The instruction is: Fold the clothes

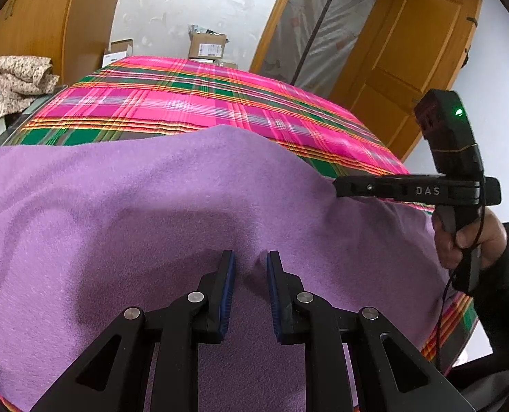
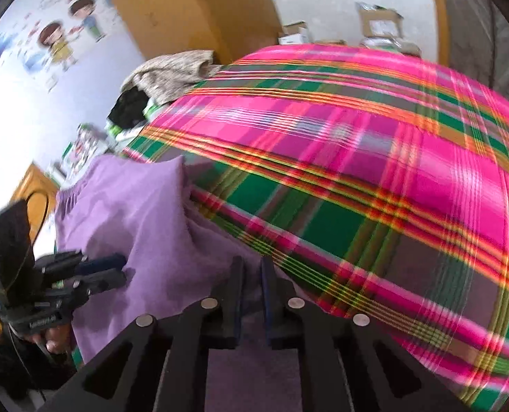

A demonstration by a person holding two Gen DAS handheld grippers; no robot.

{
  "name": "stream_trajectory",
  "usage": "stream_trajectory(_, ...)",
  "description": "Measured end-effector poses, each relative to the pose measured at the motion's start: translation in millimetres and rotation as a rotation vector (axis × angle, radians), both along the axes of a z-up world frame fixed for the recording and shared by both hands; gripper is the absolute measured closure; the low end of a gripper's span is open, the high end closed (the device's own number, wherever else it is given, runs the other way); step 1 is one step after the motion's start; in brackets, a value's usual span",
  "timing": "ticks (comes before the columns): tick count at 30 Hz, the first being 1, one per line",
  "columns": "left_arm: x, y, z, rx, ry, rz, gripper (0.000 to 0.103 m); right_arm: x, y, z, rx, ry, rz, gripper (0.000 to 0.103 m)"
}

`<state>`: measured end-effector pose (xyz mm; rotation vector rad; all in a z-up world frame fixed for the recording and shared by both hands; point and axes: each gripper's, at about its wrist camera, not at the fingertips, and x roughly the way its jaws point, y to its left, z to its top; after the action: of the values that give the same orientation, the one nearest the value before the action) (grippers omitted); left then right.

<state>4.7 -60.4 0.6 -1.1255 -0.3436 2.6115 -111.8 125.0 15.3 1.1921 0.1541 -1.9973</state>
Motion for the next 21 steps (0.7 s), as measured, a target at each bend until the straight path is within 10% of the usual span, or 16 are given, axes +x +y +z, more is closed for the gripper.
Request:
stream_trajectory(8,0.7,-0.3,0.1,0.008,0.000,0.001,0.084,16.1,-36.3,-3.6,0.125,0.117,0.138,0.075)
stream_trajectory(11,1.3,-0.3,0.0,0.009,0.000,0.002,0.084,13.9,-39.6,-6.3,0.147,0.128,0.144,0.087)
stream_trajectory(21,1.4,-1.5,0.3,0.021,0.000,0.003,0.084,-18.2,-1.9,-9.1,-0.042,-0.073,-0.044,0.094)
